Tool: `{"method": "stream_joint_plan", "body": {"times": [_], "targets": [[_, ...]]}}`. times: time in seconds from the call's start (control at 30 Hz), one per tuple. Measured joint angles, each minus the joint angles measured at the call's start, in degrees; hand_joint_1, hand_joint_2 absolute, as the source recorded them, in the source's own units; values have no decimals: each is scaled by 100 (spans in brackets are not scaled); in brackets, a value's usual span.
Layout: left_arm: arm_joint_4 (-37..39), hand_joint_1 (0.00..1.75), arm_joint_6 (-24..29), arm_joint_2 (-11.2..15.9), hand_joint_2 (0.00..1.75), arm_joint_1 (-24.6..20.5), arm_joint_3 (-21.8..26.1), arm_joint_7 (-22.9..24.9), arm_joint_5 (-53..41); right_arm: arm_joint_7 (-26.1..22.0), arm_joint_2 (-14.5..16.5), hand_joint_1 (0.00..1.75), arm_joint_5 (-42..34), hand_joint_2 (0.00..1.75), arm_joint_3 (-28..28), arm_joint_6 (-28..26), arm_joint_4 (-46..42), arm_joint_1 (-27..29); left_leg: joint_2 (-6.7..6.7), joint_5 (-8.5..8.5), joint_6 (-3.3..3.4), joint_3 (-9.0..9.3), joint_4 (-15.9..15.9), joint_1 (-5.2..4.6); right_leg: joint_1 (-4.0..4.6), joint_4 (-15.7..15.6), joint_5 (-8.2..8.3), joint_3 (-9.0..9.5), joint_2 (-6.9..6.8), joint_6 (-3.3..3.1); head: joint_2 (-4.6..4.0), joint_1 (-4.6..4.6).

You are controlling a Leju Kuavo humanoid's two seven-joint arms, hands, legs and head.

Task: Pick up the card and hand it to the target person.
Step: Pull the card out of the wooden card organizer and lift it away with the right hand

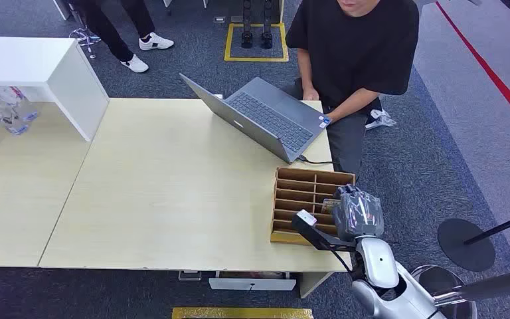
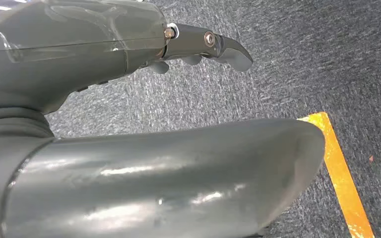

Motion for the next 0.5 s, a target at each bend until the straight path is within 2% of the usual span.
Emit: {"method": "stream_joint_plan", "body": {"times": [0.13,0.5], "targets": [[0,0,0,0,0,0,0,1,0,4,-1,111,25,175,2,19,0,-2,0,0,0,0,0,0,0,0,0,0,0,0,0,0],[0,0,0,0,0,0,0,-7,-1,36,-2,110,154,175,32,75,7,-9,0,0,0,2,0,0,0,0,0,2,0,0,0,1]]}}
